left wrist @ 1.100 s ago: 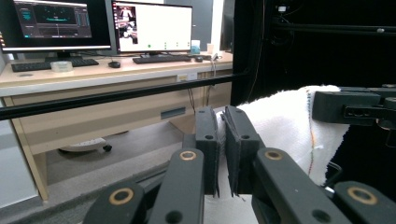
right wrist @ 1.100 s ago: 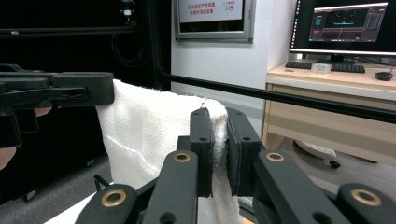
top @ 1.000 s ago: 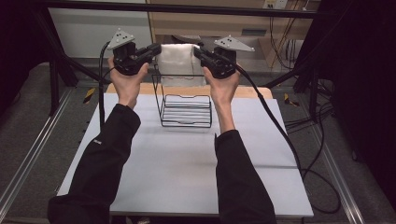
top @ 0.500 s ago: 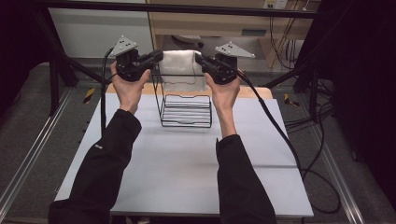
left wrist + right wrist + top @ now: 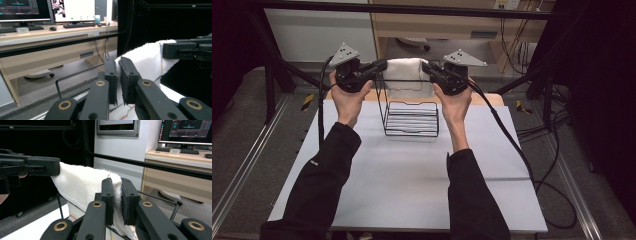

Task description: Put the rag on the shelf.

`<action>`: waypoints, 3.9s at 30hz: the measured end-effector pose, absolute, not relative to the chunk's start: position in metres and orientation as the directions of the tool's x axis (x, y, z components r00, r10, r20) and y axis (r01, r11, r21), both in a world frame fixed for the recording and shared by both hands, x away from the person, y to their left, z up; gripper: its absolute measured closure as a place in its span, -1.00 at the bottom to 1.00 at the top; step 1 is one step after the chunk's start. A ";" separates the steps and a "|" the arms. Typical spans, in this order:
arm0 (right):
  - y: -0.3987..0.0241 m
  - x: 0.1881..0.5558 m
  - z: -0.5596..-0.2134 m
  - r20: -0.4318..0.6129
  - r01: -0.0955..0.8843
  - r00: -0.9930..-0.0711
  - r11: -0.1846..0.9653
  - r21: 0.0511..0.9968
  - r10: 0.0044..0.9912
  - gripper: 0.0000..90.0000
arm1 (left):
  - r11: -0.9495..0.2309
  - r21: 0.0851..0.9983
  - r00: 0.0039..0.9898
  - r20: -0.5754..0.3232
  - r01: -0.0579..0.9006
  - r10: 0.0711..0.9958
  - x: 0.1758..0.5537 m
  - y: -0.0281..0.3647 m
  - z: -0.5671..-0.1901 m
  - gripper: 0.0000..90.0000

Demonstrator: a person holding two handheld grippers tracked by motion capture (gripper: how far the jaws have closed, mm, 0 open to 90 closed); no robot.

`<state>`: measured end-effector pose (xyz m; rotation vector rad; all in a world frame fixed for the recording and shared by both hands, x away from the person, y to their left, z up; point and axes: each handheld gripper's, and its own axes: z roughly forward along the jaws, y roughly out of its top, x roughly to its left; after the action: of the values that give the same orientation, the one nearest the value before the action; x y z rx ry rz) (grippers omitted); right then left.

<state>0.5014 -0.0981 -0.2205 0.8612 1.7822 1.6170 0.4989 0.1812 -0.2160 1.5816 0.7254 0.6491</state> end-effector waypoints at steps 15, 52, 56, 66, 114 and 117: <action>-0.103 0.484 -0.229 -0.035 0.091 -0.666 0.127 0.988 0.745 0.82 | -0.118 0.985 0.665 0.005 0.125 0.746 0.482 0.180 -0.227 0.85; -0.104 0.475 -0.243 -0.069 0.085 -0.687 0.175 0.981 0.723 0.82 | -0.185 0.951 0.698 -0.043 0.247 0.715 0.486 0.173 -0.222 1.00; -0.105 0.475 -0.247 -0.057 0.097 -0.692 0.170 0.981 0.720 0.81 | -0.200 0.947 0.703 -0.038 0.253 0.711 0.484 0.171 -0.231 1.00; -0.108 0.472 -0.249 -0.060 0.103 -0.704 0.186 0.977 0.708 0.69 | -0.226 0.940 0.702 -0.020 0.257 0.712 0.485 0.167 -0.238 1.00; -0.106 0.476 -0.266 0.009 0.223 -0.697 0.205 0.953 0.717 0.69 | -0.269 0.921 0.692 0.001 0.280 0.722 0.483 0.168 -0.267 0.82; -0.111 0.470 -0.263 0.012 0.221 -0.696 0.198 0.955 0.718 0.56 | -0.286 0.911 0.698 -0.001 0.296 0.716 0.479 0.171 -0.266 0.65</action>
<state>0.4704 -0.1108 -0.2627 0.8743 2.0401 1.5102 0.4793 0.1713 -0.2663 1.8718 0.7903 0.5084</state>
